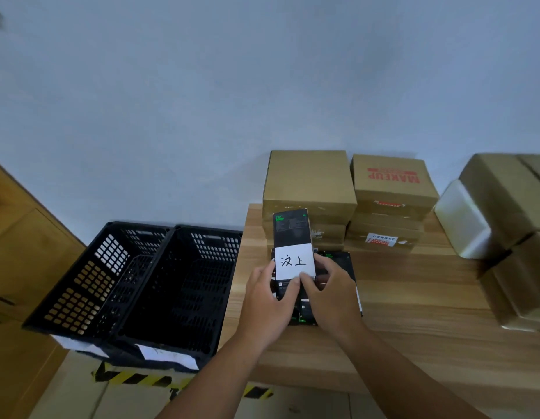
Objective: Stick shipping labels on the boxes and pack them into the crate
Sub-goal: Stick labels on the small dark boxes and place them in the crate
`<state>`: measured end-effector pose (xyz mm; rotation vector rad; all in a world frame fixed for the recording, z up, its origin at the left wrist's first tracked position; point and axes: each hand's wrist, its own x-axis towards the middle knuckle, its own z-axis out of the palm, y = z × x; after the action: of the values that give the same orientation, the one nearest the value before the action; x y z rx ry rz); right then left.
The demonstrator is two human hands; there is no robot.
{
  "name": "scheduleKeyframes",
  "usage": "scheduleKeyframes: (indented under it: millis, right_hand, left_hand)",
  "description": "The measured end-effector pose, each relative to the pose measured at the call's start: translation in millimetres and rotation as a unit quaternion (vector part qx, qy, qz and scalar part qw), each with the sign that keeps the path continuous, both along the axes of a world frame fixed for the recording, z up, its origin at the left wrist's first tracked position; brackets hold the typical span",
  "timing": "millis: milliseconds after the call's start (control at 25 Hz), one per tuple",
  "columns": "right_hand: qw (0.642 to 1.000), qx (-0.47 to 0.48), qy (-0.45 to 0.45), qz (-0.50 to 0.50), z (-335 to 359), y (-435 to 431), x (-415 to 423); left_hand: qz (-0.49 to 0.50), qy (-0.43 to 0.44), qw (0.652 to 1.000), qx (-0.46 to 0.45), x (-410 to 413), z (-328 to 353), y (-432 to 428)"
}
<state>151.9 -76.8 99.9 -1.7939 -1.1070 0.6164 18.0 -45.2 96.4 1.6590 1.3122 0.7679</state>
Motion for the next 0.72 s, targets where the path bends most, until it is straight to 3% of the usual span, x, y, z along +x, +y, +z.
scheduleKeyframes:
  millis: [280,480,600,720]
  right_hand:
    - [0.977,0.178,-0.107,0.039,33,-35,-17]
    - [0.958,0.204,-0.18,0.094,41,-56,-28]
    - [0.953,0.214,-0.173,0.13,47,-69,-22]
    - [0.979,0.172,-0.083,0.078,53,-64,3]
  left_hand:
    - [-0.04,-0.142,0.982,-0.122,3,43,-17]
    - [-0.049,-0.201,0.965,-0.161,5,61,-21]
    - [-0.053,-0.219,0.956,-0.189,4,64,-27]
    - [-0.055,-0.293,0.927,-0.227,4,65,-28]
